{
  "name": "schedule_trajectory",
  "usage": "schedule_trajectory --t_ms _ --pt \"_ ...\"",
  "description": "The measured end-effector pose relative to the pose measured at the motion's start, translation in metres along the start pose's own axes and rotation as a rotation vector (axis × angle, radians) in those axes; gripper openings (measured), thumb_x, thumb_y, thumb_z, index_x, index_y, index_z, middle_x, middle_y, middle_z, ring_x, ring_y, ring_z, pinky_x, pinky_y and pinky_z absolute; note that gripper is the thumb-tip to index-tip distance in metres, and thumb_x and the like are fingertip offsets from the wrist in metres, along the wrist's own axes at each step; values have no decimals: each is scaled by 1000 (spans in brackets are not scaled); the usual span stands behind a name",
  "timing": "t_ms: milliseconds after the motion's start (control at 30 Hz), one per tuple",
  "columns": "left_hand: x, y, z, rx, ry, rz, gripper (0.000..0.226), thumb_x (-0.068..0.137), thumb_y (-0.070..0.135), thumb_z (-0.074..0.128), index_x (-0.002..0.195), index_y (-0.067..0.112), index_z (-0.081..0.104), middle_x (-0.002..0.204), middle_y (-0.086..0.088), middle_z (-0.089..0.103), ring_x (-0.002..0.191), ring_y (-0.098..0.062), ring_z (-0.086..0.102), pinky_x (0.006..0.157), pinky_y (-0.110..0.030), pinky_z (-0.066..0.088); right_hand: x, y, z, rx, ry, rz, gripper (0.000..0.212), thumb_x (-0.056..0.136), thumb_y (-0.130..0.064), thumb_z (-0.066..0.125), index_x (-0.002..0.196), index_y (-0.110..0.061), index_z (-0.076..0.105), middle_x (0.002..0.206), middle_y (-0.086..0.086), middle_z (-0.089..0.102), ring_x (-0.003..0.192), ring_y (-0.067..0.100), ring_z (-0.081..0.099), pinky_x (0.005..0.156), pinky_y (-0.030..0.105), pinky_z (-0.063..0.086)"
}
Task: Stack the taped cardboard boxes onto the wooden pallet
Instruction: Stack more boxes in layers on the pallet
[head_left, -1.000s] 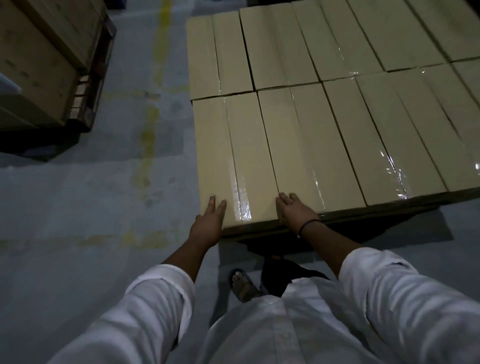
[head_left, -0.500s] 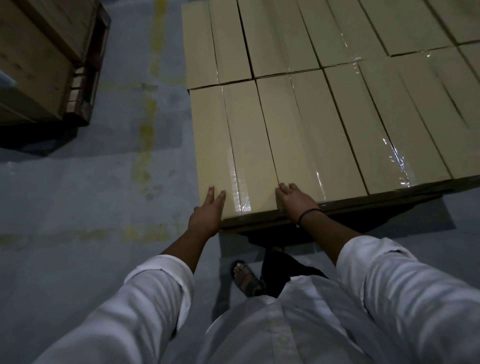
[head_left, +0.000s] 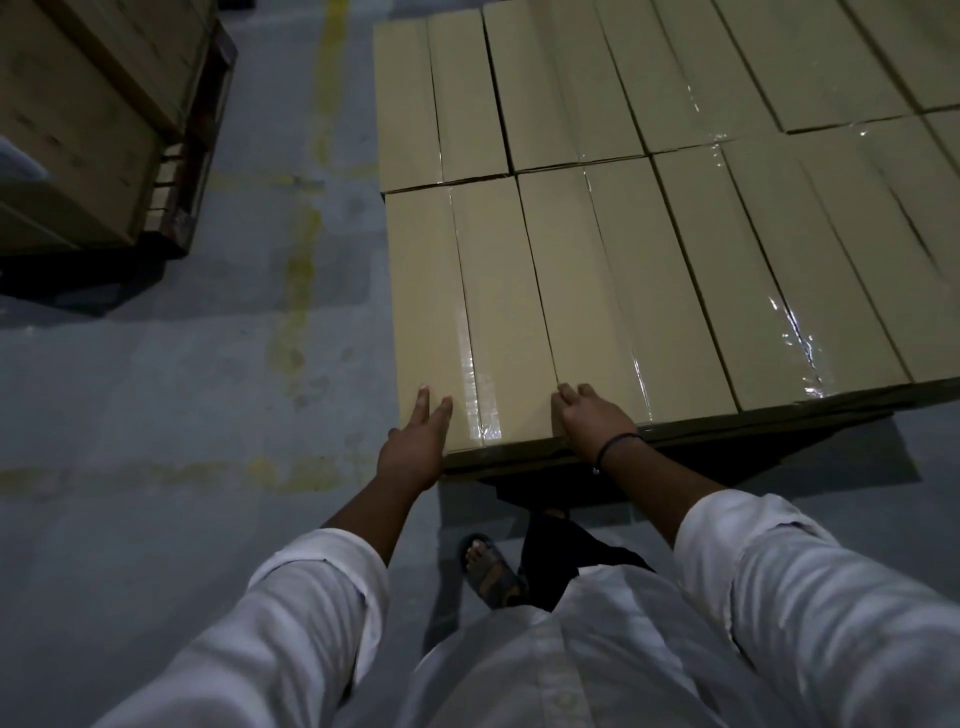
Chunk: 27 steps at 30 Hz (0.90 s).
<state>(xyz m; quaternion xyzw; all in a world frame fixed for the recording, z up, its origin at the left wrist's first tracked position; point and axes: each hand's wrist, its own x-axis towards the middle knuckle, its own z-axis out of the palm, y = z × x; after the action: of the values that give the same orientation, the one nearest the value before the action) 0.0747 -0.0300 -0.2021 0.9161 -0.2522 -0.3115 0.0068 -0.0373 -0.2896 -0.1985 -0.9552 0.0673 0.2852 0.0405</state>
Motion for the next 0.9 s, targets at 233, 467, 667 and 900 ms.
schedule_trajectory --t_ms 233,467,667,900 --pt "3 -1 4 -7 16 2 93 93 6 59 156 43 1 168 6 -19 116 -49 58 92 -50 55 1 3 -7 21 -1 8 66 89 -10 68 147 -4 37 157 10 32 135 34 39 96 44 49" --pt "-1 4 0 -15 2 -16 92 94 5 57 159 41 4 168 5 -20 119 -51 56 92 -51 55 -5 7 -10 102 19 -10 72 89 -18 72 150 -8 35 159 8 31 138 32 36 102 44 47" --pt "-2 5 -4 -61 -23 -17 94 92 5 58 159 41 3 168 6 -21 122 -48 55 96 -53 53 -9 9 -15 149 30 -33 70 90 -36 68 148 -10 38 157 6 34 135 31 39 103 43 47" --pt "-3 22 -13 -164 -32 -84 81 96 27 63 161 30 14 170 -2 -11 147 -50 26 118 -60 29 -1 8 -33 218 32 -38 44 92 -47 58 121 -15 58 126 9 56 113 32 57 90 40 51"
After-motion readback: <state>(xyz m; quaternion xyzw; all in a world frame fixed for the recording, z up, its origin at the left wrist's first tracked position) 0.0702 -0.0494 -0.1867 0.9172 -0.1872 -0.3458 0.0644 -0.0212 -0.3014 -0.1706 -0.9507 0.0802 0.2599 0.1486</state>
